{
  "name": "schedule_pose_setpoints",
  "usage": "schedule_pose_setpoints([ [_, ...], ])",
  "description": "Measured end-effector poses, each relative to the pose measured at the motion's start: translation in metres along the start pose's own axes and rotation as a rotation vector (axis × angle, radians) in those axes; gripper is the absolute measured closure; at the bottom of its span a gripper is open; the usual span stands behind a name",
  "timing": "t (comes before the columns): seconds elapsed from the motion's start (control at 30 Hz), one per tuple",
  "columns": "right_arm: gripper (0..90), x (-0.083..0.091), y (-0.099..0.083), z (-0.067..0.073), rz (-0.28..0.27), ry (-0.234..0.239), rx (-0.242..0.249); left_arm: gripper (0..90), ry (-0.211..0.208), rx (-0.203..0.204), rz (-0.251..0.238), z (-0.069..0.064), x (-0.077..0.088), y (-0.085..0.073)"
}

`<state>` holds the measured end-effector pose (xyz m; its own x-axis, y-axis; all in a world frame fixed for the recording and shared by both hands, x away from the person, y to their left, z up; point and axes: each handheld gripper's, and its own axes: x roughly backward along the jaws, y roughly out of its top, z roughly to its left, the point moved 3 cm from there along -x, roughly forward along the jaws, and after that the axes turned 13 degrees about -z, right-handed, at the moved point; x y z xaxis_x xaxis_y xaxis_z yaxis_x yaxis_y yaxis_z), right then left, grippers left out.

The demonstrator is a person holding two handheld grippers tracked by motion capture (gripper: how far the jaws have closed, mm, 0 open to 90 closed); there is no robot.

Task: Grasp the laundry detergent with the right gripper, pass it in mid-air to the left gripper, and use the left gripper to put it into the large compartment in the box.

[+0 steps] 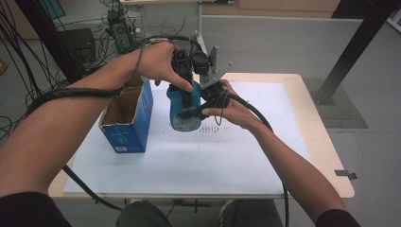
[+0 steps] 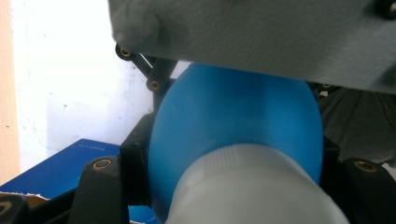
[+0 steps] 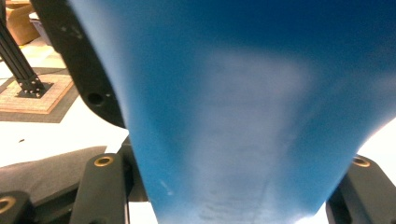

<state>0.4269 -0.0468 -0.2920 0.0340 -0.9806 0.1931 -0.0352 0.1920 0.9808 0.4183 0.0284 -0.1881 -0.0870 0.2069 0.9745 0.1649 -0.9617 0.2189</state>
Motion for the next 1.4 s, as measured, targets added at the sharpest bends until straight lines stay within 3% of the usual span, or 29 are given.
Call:
schedule_pose_setpoints([
  [0.8, 34.6, 0.002, 0.001, 0.001, -0.003, -0.015, -0.005, 37.4, -0.002, 0.015, -0.005, 0.0, 0.003, 0.0],
  [1.1, 22.9, 0.006, 0.003, 0.002, -0.005, -0.056, -0.013, 37.4, 0.021, 0.033, -0.005, 0.002, 0.01, -0.003],
  [1.4, 10.5, 0.028, 0.003, -0.001, 0.072, -0.146, -0.021, 37.4, 0.036, 0.084, 0.0, 0.007, 0.016, -0.009],
])
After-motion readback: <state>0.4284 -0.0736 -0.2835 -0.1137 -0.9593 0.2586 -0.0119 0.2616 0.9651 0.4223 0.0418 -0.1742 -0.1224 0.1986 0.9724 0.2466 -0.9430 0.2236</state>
